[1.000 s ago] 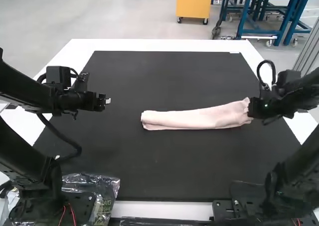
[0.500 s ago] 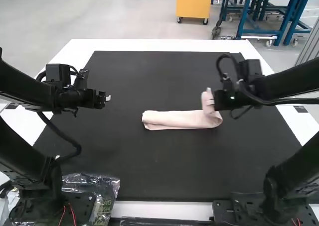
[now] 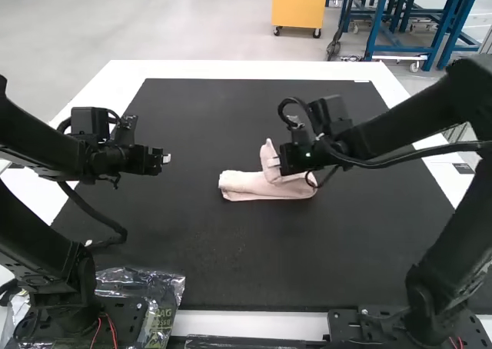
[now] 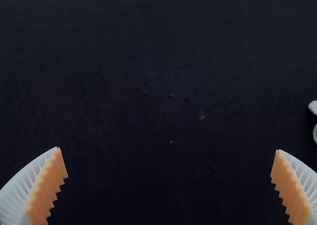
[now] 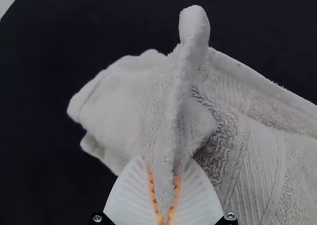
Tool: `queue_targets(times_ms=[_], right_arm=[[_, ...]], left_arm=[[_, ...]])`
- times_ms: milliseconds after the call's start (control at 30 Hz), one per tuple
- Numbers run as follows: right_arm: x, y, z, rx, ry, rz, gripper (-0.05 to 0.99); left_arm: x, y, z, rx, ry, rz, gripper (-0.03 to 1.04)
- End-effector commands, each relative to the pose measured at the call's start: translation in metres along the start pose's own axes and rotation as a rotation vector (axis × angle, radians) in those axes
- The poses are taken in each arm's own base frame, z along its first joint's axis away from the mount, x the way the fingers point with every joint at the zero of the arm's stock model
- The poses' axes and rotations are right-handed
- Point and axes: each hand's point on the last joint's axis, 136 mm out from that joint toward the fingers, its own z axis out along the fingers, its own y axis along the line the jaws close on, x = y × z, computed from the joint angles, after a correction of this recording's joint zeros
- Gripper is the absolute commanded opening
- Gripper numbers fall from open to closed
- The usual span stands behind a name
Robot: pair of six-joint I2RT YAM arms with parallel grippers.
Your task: Fold the towel.
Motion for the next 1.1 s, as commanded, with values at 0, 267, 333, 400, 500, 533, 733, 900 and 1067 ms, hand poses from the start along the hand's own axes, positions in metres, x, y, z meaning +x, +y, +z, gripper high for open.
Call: queue_targets(times_ms=[0,267,333,400,500,533,733,900,1067], right_arm=[[-0.013,0.012,0.012,-0.021,-0.02,-0.017,-0.02],[-0.012,0.029,0.039,-0.06,0.003,-0.045,-0.02],[-0.012,0.035,0.045,-0.073,0.008,-0.055,-0.02],[-0.014,0.043,0.049,-0.091,0.003,-0.068,-0.02],[-0.015,0.057,0.056,-0.138,0.008,-0.08,0.04],[-0.016,0.063,0.058,-0.153,0.01,-0.068,0.18],[-0.045,0.103,0.051,-0.252,-0.035,-0.072,0.81],[-0.089,0.122,0.011,-0.284,-0.163,-0.087,0.61],[-0.098,0.118,-0.013,-0.305,-0.276,-0.093,-0.03]], left_arm=[[-0.005,0.001,-0.004,-0.006,-0.028,0.014,0.97],[-0.009,0.002,-0.004,-0.009,-0.041,0.018,0.97],[-0.01,0.002,-0.004,-0.009,-0.043,0.019,0.97],[-0.009,0.002,-0.004,-0.009,-0.042,0.019,0.97],[-0.007,0.002,-0.004,-0.008,-0.038,0.017,0.97],[-0.008,0.002,-0.004,-0.009,-0.039,0.018,0.97],[-0.012,0.004,-0.007,-0.023,-0.054,0.016,0.97],[-0.025,0.008,-0.016,-0.049,-0.097,0.018,0.97],[-0.026,0.005,-0.02,-0.049,-0.105,0.02,0.97]])
